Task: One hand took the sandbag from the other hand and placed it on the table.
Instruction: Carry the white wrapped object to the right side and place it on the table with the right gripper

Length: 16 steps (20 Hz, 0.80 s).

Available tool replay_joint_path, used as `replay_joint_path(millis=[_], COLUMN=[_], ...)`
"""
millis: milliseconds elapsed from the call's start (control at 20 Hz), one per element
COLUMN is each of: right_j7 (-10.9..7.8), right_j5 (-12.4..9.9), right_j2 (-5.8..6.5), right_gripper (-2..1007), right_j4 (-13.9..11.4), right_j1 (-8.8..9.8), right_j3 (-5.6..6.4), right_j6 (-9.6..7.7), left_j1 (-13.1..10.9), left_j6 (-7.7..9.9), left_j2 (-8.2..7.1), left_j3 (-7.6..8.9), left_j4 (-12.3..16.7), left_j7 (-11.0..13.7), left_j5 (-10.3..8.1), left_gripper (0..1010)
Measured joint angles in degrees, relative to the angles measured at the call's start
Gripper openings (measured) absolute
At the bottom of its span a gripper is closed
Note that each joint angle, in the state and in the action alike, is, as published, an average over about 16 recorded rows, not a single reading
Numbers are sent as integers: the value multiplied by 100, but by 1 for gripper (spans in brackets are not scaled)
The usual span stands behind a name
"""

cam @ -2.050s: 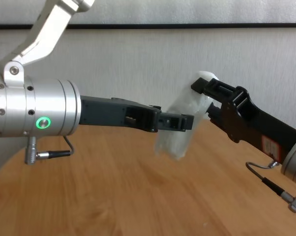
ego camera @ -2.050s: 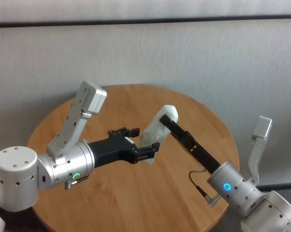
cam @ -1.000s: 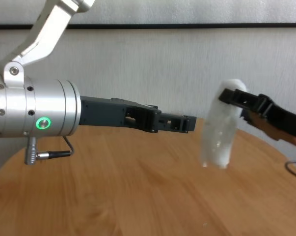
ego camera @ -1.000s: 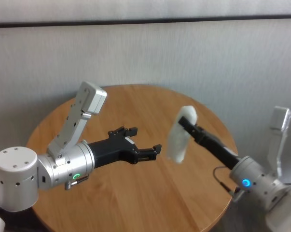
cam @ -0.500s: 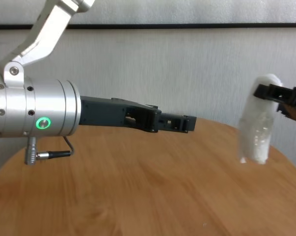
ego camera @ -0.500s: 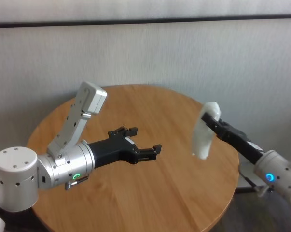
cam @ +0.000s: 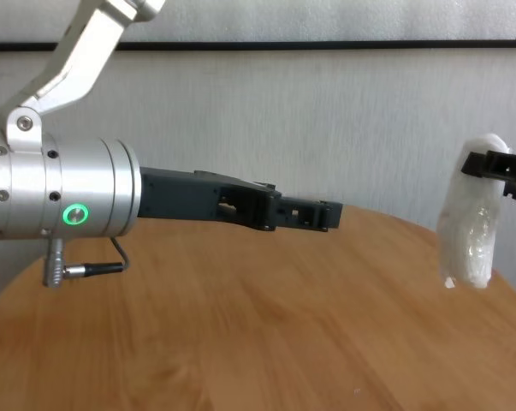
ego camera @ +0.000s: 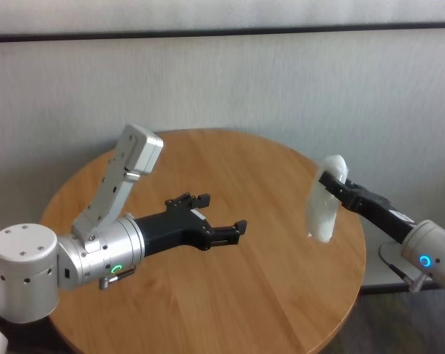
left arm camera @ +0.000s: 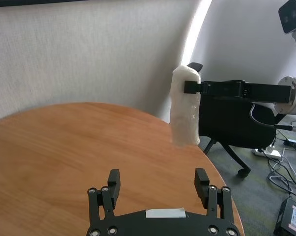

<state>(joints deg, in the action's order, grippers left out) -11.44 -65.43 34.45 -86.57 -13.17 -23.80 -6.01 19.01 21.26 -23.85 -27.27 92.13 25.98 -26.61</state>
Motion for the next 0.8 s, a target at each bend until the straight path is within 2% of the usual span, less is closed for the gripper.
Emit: replay_joint_path(millis=[550, 800], right_j7=[145, 248], right_j5=[212, 304], right_j2=[-112, -187], right_gripper=[460, 460], right_j4=[143, 266], right_j1=[-288, -404], right_j3=[-105, -178], right_j6=[-481, -736], left_j1=[-227, -285], left_j6=[344, 502], left_j2=[82, 151], left_j3=[289, 407], left_j4=[54, 12], left_j7=[-901, -1175], left_j5=[14, 46], left_gripper=[1000, 1000])
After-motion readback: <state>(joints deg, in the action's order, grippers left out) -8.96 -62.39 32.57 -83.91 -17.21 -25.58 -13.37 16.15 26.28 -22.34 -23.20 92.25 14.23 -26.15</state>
